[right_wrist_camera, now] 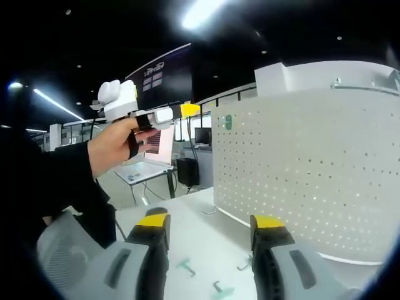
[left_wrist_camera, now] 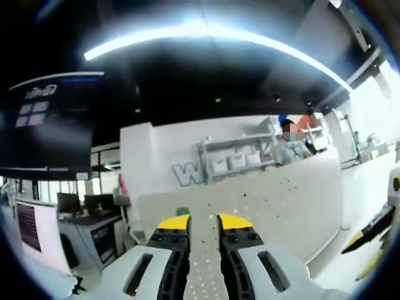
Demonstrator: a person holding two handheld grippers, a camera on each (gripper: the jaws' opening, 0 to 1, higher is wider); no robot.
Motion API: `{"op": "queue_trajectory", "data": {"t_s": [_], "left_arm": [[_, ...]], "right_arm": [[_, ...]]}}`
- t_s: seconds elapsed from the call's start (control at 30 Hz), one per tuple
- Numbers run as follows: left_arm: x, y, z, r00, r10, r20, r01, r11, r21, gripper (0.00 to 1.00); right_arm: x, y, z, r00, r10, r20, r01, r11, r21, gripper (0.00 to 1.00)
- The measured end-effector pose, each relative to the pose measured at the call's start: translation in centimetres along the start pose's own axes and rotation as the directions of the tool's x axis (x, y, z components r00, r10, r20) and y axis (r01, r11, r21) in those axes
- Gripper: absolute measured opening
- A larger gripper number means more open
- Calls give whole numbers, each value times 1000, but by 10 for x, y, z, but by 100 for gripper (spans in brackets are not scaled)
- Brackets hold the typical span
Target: Insert the hook assembly into the mounting plate slot until the hook locks in place.
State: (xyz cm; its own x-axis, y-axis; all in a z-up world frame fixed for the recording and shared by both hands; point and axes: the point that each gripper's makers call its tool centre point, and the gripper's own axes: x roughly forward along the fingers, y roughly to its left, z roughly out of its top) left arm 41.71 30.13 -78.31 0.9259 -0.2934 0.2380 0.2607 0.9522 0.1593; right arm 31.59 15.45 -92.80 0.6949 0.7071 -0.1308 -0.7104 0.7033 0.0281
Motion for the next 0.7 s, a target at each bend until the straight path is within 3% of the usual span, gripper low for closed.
{"op": "queue_trajectory", "data": {"t_s": [0.7], "left_arm": [[-60,-27,-34,998,-27,-56,24,998,-52,14]], "right_arm": [[0,6,0,1000,20,-3,-20,1000,-13,49]]}}
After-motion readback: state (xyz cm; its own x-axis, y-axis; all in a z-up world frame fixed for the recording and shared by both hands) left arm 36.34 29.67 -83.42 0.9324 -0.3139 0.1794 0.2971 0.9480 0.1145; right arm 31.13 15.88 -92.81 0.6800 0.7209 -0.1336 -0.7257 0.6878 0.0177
